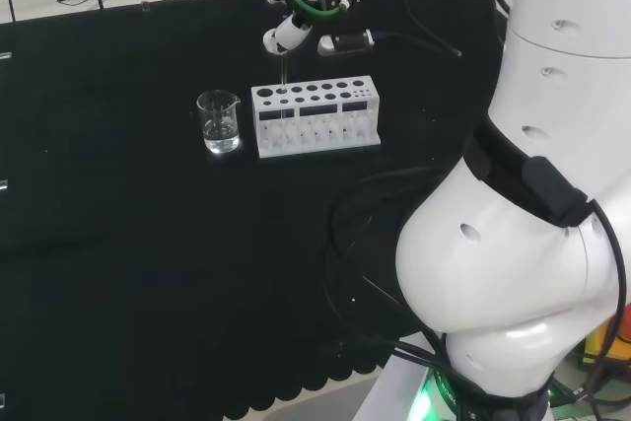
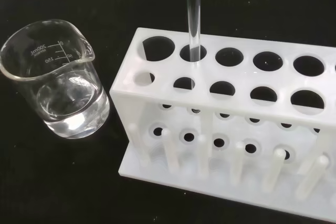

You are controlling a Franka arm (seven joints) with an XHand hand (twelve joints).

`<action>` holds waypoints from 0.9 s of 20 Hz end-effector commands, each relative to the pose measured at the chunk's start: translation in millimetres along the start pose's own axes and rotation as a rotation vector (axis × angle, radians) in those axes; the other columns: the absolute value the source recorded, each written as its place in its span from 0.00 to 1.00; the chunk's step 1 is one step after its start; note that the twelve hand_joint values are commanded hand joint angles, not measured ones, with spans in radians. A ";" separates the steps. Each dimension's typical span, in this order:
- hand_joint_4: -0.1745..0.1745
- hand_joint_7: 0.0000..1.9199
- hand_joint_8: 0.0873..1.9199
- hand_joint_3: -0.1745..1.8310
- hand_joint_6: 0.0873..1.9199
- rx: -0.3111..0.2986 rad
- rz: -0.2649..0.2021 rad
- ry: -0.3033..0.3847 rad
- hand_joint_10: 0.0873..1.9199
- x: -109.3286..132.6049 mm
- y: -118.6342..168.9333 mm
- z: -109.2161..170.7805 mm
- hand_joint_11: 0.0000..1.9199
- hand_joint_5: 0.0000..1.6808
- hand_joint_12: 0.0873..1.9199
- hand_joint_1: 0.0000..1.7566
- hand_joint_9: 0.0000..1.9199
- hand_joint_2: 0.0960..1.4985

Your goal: Take the glass rod from the white test tube rack.

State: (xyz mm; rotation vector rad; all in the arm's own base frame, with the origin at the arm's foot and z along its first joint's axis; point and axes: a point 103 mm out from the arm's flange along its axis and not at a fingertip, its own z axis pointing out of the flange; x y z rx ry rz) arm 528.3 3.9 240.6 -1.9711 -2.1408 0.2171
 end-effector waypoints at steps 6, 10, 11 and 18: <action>0.00 0.37 0.50 0.39 0.03 -0.061 -0.034 0.011 0.47 -0.9 5.3 -1.5 0.26 0.23 0.69 0.42 0.41 0.58; 0.00 0.44 0.50 0.39 0.29 -0.074 -0.048 0.014 0.48 3.4 5.2 -3.1 0.34 0.22 0.66 0.45 0.48 0.59; 0.00 0.45 0.50 0.39 0.34 -0.074 -0.051 0.015 0.48 3.9 5.6 -2.9 0.35 0.22 0.66 0.45 0.49 0.59; 0.00 0.46 0.50 0.40 0.47 -0.068 -0.046 0.011 0.48 1.7 11.3 -0.2 0.41 0.30 0.64 0.47 0.54 0.59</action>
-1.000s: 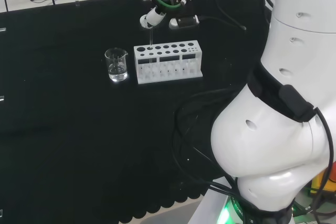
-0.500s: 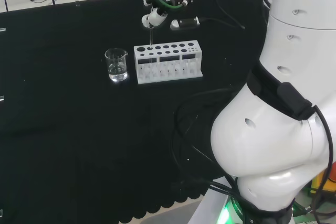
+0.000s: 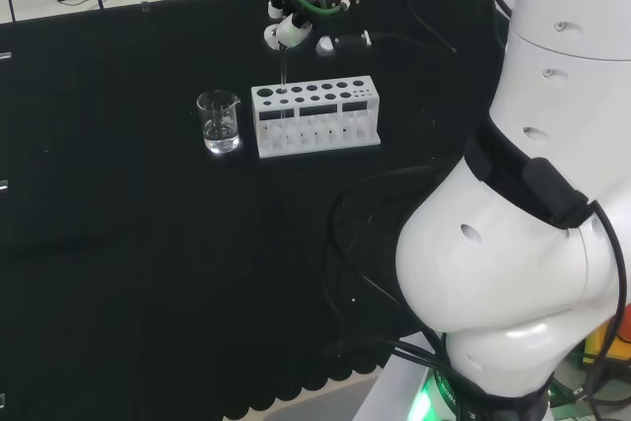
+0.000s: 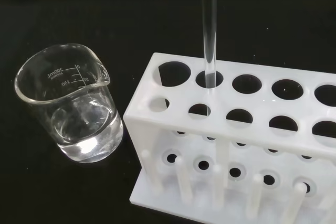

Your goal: Take the glass rod from the white test tube rack.

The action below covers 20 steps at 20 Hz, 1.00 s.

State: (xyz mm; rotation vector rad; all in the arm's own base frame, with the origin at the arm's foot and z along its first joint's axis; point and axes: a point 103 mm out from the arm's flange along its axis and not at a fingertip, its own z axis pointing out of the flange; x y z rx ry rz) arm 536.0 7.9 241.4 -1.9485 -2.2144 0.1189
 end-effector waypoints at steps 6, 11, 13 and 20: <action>0.00 0.48 0.50 0.42 0.50 -0.006 0.002 -0.007 0.46 -3.3 6.2 3.7 0.50 0.34 0.60 0.50 0.60 0.57; 0.00 0.49 0.54 0.44 0.52 0.000 -0.011 -0.018 0.52 5.3 9.2 1.1 0.67 0.37 0.49 0.59 0.65 0.55; 0.00 0.50 0.55 0.45 0.53 -0.005 -0.015 -0.012 0.52 5.7 9.3 1.2 0.70 0.38 0.47 0.61 0.66 0.55; 0.00 0.53 0.56 0.11 0.67 -0.011 -0.012 -0.022 0.52 9.0 11.8 5.8 0.83 0.46 0.40 0.62 0.71 0.79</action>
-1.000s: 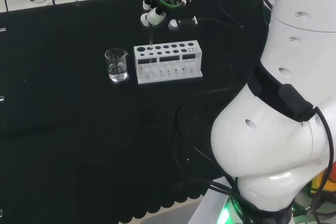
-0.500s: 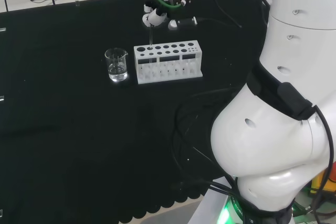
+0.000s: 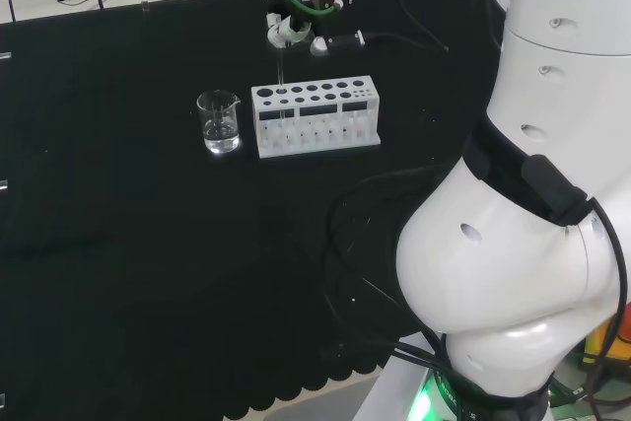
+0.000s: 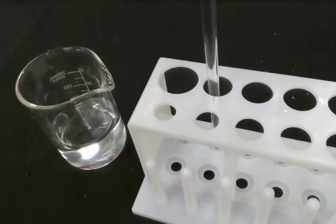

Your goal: Take the glass rod from the white test tube rack.

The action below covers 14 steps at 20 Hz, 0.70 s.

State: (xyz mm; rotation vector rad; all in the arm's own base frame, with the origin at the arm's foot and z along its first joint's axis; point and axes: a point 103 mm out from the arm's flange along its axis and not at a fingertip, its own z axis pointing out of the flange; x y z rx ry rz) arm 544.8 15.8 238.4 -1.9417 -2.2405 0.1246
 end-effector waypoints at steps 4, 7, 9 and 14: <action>0.00 0.54 0.58 0.09 0.54 -0.021 0.004 0.002 0.51 4.9 2.9 3.3 0.87 0.49 0.40 0.71 0.76 0.75; 0.00 0.58 0.54 0.05 0.40 -0.076 0.002 0.003 0.52 8.7 0.9 -6.4 0.83 0.58 0.39 0.73 0.77 0.74; 0.00 0.60 0.52 0.01 0.33 -0.109 -0.005 0.011 0.51 10.9 -1.9 -15.5 0.82 0.62 0.37 0.74 0.78 0.74; 0.00 0.62 0.48 0.00 0.24 -0.098 0.000 0.022 0.46 16.0 -10.4 -37.1 0.83 0.68 0.33 0.74 0.80 0.73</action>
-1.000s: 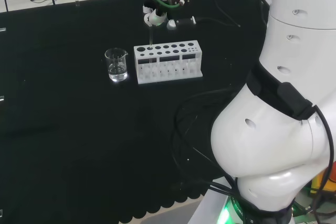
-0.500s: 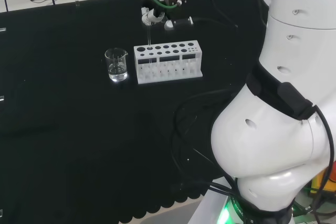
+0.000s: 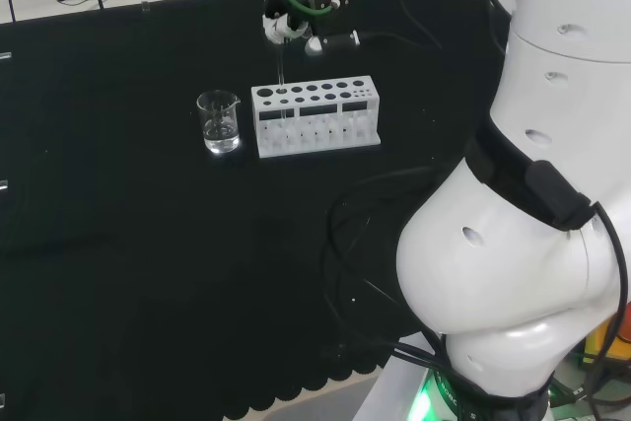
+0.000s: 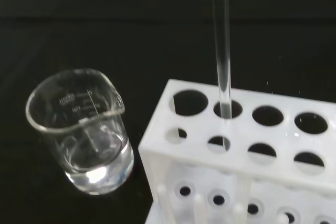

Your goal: Take the glass rod from the white test tube rack.

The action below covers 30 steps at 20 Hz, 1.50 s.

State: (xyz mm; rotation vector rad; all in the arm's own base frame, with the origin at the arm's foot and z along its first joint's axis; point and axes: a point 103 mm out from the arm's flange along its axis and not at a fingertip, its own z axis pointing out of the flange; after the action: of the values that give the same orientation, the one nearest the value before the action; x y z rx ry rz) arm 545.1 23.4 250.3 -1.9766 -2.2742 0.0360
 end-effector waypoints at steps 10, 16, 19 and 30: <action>0.00 0.63 0.47 0.00 0.23 -0.016 0.008 -0.005 0.46 19.2 -39.3 -76.6 0.84 0.68 0.33 0.75 0.81 0.73; 0.00 0.63 0.47 0.00 0.22 -0.064 -0.007 -0.014 0.45 37.2 -62.1 -109.9 0.84 0.69 0.32 0.75 0.81 0.73; 0.00 0.63 0.47 0.00 0.22 -0.076 -0.015 -0.018 0.45 43.0 -68.8 -118.6 0.84 0.69 0.32 0.75 0.82 0.73; 0.00 0.63 0.46 0.00 0.21 -0.110 -0.033 -0.005 0.45 41.6 -79.9 -136.6 0.85 0.69 0.32 0.75 0.82 0.72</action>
State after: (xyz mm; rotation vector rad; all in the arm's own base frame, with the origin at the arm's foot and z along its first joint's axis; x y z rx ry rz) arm 484.7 50.3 393.2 -1.9959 -2.3672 -0.0790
